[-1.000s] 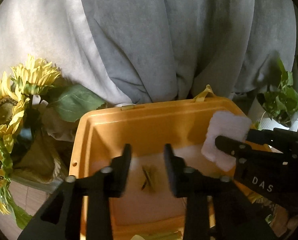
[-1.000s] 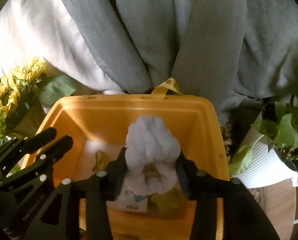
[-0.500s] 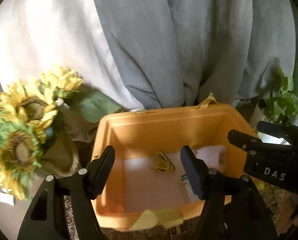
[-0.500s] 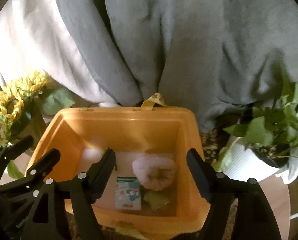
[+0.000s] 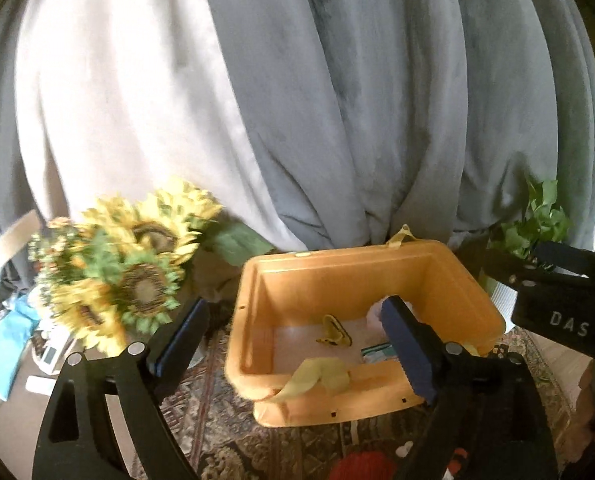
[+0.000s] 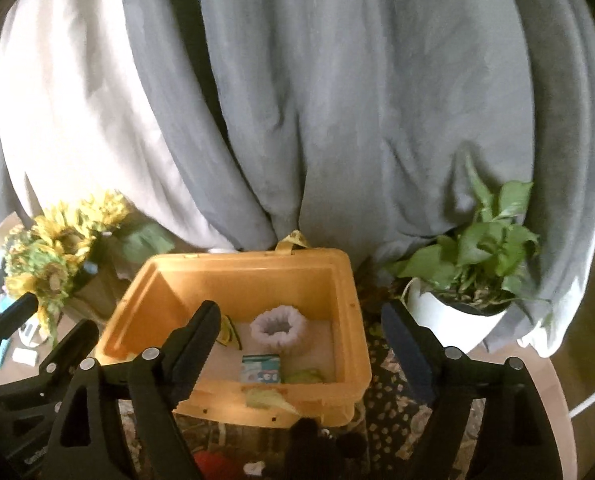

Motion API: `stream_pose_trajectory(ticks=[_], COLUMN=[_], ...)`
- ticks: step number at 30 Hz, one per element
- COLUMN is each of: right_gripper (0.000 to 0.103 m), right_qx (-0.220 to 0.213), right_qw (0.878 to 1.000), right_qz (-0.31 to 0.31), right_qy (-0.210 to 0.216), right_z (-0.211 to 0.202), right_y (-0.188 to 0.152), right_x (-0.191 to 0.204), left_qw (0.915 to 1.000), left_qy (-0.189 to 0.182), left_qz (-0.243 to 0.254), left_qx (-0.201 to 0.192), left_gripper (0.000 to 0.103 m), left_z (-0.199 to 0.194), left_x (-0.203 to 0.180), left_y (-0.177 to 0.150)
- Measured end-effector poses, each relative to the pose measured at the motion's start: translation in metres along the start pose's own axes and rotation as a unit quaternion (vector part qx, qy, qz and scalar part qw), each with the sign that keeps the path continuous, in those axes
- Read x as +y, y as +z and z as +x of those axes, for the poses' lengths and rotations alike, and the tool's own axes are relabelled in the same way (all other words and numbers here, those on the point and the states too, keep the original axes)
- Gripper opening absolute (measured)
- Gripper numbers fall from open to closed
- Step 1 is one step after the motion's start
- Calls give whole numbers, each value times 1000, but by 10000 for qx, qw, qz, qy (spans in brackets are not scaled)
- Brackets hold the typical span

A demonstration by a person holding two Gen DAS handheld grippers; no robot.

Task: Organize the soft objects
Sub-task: 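Withdraw both tools from the crate toward the remaining toys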

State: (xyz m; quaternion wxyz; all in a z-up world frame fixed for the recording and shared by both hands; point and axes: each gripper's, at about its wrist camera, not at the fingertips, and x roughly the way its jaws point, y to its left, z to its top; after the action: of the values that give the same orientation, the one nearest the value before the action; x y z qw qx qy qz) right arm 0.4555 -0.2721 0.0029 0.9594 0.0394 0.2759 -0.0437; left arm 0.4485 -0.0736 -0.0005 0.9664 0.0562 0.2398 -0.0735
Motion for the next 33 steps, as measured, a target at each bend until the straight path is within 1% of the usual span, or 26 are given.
stream_pose_trajectory(ticks=[6,14,20,25,29,33], right_gripper=[86,86,86,86,86,86], right_qx=[-231,-486,-534,-493,-447,-312], right_qw=[9995,9977,9964,9952,9942,9936], right_qz=[-204,-421,-528,-652,-729,-726], right_qy=[27,221,385,529,657,806], right_z=[-36,-68,-76,-79,-80,-76], right_y=[-13,-36,-54,-69,-81,-92], right_x=[13,37,50,61,67,72], left_qw=[9997,9990,9984,9983,9983,9982], left_qy=[218,373,473,514,523,540], left_qz=[-41,-203,-240,-227,-236,-245], left_qx=[-126,-160,-189,-163,-114,-96], left_gripper=[91,91,91,91,91,91], left_z=[-35,-65,-82,-91,-96,-98], left_x=[8,25,35,43,49,52], left_y=[-11,-30,-53,-71,-85,-97])
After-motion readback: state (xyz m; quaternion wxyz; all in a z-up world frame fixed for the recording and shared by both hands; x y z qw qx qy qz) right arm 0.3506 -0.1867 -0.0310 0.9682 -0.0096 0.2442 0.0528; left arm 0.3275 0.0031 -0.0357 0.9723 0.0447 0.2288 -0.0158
